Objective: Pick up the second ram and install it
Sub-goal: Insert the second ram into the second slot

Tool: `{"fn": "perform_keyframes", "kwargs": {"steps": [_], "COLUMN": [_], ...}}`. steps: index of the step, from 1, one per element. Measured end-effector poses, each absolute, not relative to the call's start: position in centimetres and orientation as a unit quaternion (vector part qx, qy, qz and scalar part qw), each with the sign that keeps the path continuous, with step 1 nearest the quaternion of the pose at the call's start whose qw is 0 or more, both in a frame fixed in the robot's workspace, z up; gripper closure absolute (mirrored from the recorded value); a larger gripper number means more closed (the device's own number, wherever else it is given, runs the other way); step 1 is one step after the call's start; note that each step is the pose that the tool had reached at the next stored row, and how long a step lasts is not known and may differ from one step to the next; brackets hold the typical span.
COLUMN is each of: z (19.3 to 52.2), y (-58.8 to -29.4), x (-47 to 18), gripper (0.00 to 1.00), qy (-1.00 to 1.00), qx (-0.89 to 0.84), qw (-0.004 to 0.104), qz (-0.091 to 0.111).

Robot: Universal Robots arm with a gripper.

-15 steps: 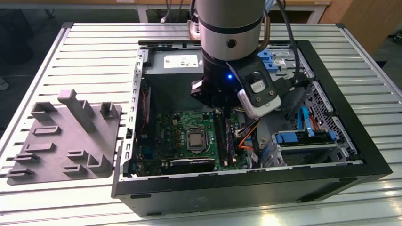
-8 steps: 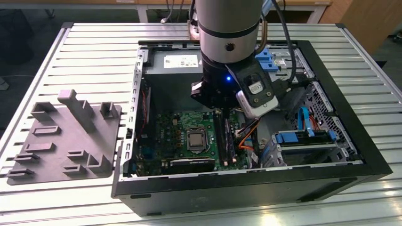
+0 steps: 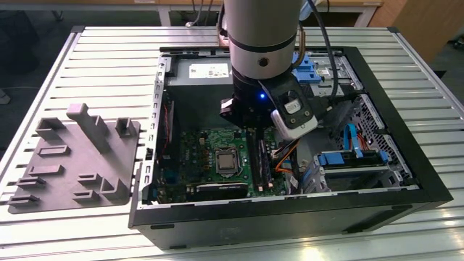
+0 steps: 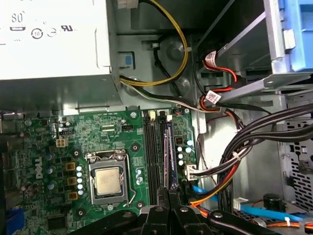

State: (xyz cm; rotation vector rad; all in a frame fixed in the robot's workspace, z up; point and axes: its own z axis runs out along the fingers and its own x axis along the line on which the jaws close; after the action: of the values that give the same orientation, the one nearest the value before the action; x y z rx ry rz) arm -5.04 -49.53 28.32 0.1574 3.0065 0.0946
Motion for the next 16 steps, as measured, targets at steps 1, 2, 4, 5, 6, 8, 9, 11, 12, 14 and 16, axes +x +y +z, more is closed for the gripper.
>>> {"fn": "perform_keyframes", "kwargs": {"steps": [1, 2, 4, 5, 6, 8, 9, 11, 12, 14, 16], "z": [28.3, 28.2, 28.1, 28.0, 27.9, 27.7, 27.6, 27.4, 27.3, 27.1, 26.9], "y": [-49.5, -49.5, -49.5, -49.5, -49.5, -49.5, -49.5, -49.5, -49.5, -49.5, -49.5], "x": [-5.0, -5.0, -5.0, -5.0, -5.0, -5.0, -5.0, -5.0, -5.0, -5.0, -5.0], "gripper": [0.88, 0.88, 0.88, 0.88, 0.88, 0.88, 0.88, 0.88, 0.88, 0.88, 0.88], "qy": [0.996, 0.996, 0.996, 0.996, 0.996, 0.996, 0.996, 0.996, 0.996, 0.996, 0.996], "qx": [0.052, 0.052, 0.052, 0.052, 0.052, 0.052, 0.052, 0.051, 0.051, 0.051, 0.051], "qw": [0.065, 0.065, 0.065, 0.065, 0.065, 0.065, 0.065, 0.065, 0.065, 0.065, 0.065], "qz": [0.031, 0.031, 0.031, 0.031, 0.031, 0.031, 0.031, 0.031, 0.031, 0.031, 0.030]}}
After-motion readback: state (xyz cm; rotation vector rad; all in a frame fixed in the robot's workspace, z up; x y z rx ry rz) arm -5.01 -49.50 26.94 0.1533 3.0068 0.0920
